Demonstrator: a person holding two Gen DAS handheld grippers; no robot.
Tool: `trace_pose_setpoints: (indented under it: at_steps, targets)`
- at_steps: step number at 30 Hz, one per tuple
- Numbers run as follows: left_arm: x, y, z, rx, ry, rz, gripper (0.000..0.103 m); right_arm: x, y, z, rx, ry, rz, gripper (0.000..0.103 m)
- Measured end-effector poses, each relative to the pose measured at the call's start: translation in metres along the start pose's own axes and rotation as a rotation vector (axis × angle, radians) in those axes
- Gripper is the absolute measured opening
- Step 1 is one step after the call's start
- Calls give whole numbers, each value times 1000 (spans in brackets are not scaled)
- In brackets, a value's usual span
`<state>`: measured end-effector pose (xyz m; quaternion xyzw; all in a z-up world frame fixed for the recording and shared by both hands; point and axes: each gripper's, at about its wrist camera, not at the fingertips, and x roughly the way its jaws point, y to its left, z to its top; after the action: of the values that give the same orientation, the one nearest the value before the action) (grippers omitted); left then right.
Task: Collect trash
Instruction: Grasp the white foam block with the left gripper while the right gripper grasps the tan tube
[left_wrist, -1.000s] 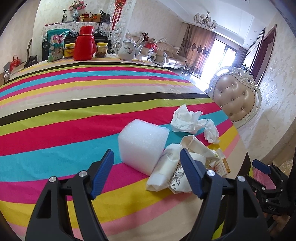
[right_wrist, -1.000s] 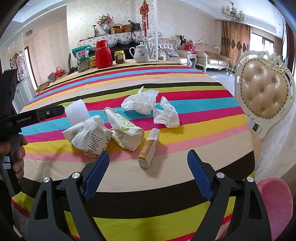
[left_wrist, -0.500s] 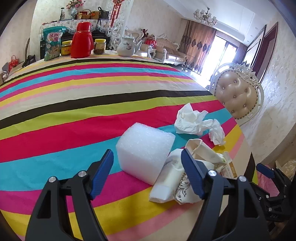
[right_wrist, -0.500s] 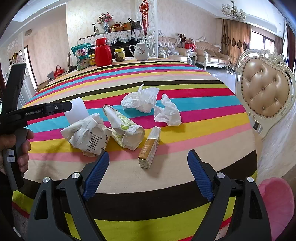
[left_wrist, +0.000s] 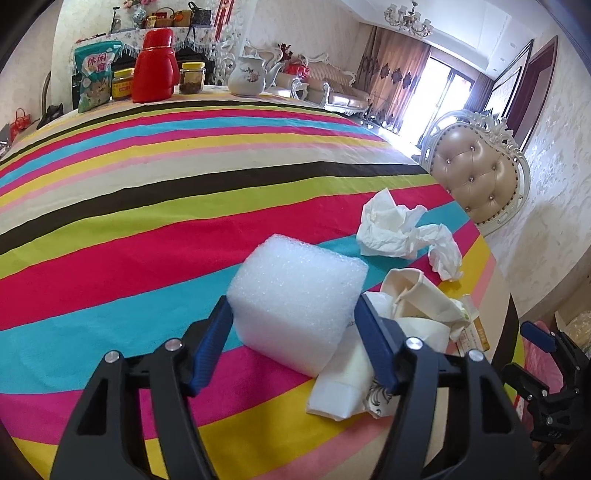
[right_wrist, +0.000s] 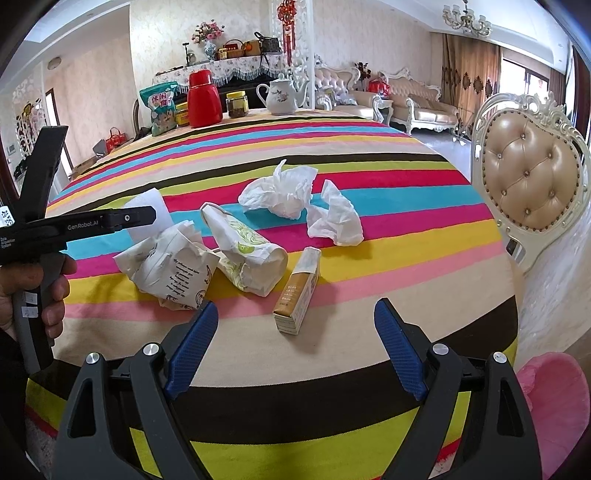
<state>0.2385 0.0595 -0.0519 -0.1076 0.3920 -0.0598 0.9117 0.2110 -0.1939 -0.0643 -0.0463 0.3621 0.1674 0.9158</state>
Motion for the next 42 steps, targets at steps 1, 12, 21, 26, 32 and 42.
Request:
trace_pose_setpoints:
  at_steps: [1, 12, 21, 26, 32, 42]
  targets:
    - [0, 0, 0, 0, 0, -2, 65, 1, 0, 0, 0, 1, 0, 81]
    - [-6, 4, -2, -8, -17, 1, 64, 14, 1, 0, 14, 22, 1, 81]
    - [-25, 14, -5, -37, -59, 18, 64, 34, 1, 2, 24, 64, 3, 75]
    - [-35, 23, -8, -59, -74, 26, 64, 43, 4, 3, 25, 84, 18, 66]
    - [-45, 32, -12, -74, -90, 31, 64, 50, 6, 6, 23, 99, 19, 49]
    - [-57, 39, -18, -88, -104, 35, 63, 54, 11, 8, 8, 118, 37, 22]
